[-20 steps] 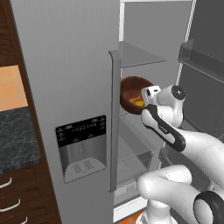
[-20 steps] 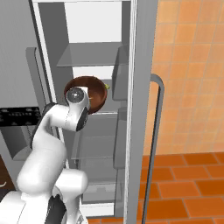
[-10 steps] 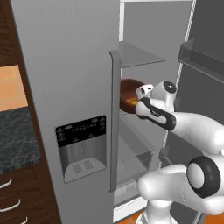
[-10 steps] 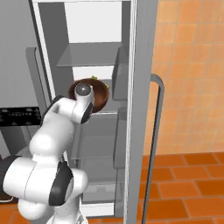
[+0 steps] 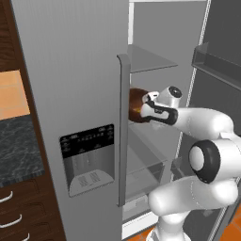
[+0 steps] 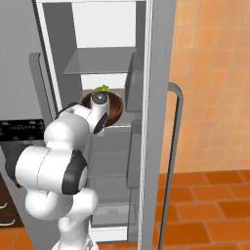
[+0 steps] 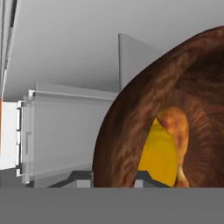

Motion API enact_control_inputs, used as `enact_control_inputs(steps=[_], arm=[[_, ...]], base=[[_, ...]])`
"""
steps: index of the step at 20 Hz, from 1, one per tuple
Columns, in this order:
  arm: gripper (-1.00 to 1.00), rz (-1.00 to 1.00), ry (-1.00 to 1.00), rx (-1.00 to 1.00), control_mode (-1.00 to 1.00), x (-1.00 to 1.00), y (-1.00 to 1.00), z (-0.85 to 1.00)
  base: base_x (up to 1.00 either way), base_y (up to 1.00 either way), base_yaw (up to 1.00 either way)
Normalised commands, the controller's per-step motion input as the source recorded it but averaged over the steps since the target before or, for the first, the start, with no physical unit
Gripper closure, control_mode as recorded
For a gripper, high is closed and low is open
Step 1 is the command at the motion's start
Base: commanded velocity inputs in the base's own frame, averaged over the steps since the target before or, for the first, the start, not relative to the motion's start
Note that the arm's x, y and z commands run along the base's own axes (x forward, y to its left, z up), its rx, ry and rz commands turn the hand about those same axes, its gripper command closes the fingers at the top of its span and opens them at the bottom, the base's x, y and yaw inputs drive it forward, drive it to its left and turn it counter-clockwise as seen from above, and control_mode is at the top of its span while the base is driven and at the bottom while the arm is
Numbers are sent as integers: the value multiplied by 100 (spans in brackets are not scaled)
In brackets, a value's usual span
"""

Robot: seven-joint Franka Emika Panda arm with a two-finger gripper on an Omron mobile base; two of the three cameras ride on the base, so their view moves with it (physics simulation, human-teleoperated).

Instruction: Pick the chicken drumstick and lemon from their plates and place them in the bowl. Then put the bowl in the fridge.

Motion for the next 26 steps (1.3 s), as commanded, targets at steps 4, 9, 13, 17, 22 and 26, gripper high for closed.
enact_control_inputs(steps=[4, 9, 13, 17, 22, 26], arm=[[100, 0, 0, 0, -100, 57, 0, -8], [100, 1, 2, 0, -100, 46, 0, -20], [100, 0, 4, -1, -100, 45, 0, -29], [100, 0, 1, 0, -100, 54, 1, -21], [100, 0, 3, -2, -100, 20, 10, -36], [100, 0, 5, -2, -100, 0, 10, -42]], base=[[0, 0, 0], [0, 0, 0], [0, 0, 0], [0, 0, 0], [0, 0, 0], [0, 0, 0]])
